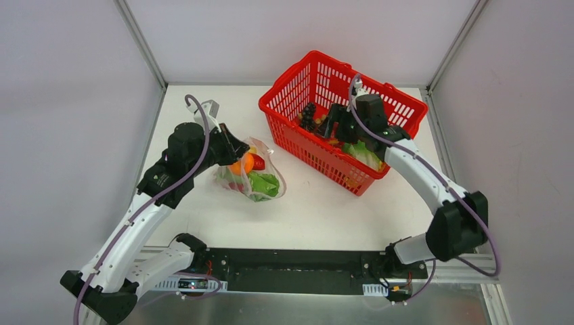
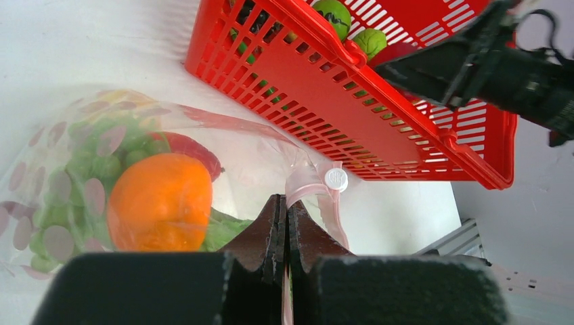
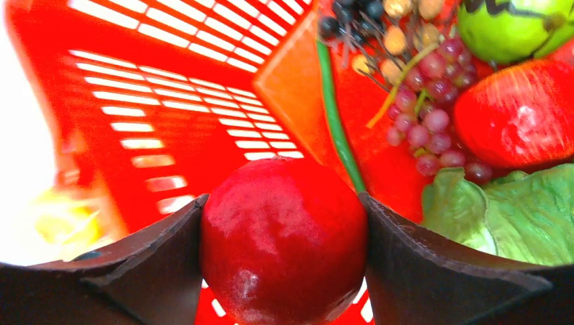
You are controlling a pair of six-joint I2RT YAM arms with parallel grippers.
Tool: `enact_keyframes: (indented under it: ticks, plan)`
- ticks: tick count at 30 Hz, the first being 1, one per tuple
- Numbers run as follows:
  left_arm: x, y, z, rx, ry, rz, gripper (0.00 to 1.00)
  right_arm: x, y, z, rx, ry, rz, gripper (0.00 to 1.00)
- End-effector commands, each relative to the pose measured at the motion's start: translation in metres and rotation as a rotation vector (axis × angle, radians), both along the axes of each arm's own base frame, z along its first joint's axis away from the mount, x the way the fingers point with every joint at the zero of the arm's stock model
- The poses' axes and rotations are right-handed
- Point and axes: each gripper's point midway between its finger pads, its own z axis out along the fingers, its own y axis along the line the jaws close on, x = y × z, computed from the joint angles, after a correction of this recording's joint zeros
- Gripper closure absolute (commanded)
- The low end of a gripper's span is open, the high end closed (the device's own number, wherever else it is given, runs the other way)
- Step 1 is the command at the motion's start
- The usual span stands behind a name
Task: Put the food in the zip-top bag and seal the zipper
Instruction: Pick up the fake vegetable from the bin, then place the fake vegetable in the zipper food storage bag.
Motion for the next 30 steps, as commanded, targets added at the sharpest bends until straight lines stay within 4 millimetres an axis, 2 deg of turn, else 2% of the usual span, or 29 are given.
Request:
enact_keyframes:
  ticks: [1, 6, 7, 10, 15, 22, 25, 30]
  plan:
    - [0.005, -0.006, 0.022, -0.058, -0.056, -0.017, 1.0, -0.004, 0.012, 0.056, 0.178, -0.178, 0.009, 0.51]
    - [0.005, -0.008, 0.02, -0.064, -0.05, -0.024, 1.0, -0.018, 0.016, 0.087, 0.356, -0.316, 0.013, 0.53]
    - [0.005, -0.009, 0.02, -0.066, -0.05, -0.026, 1.0, -0.022, 0.019, 0.101, 0.409, -0.366, 0.032, 0.53]
    - [0.004, -0.011, 0.019, -0.069, -0.043, -0.039, 1.0, -0.037, 0.028, 0.119, 0.489, -0.399, 0.104, 0.53]
    - [0.004, -0.015, 0.016, -0.081, -0.029, -0.052, 1.0, -0.049, 0.03, 0.137, 0.522, -0.458, 0.148, 0.54]
    - [0.003, -0.019, 0.019, -0.098, -0.028, -0.066, 1.0, -0.064, 0.035, 0.149, 0.551, -0.493, 0.223, 0.53]
    - [0.004, -0.021, 0.021, -0.103, -0.03, -0.074, 1.0, -0.088, 0.048, 0.153, 0.589, -0.491, 0.358, 0.53]
    - [0.005, -0.026, 0.024, -0.116, -0.022, -0.094, 1.0, -0.144, 0.082, 0.148, 0.589, -0.46, 0.642, 0.53]
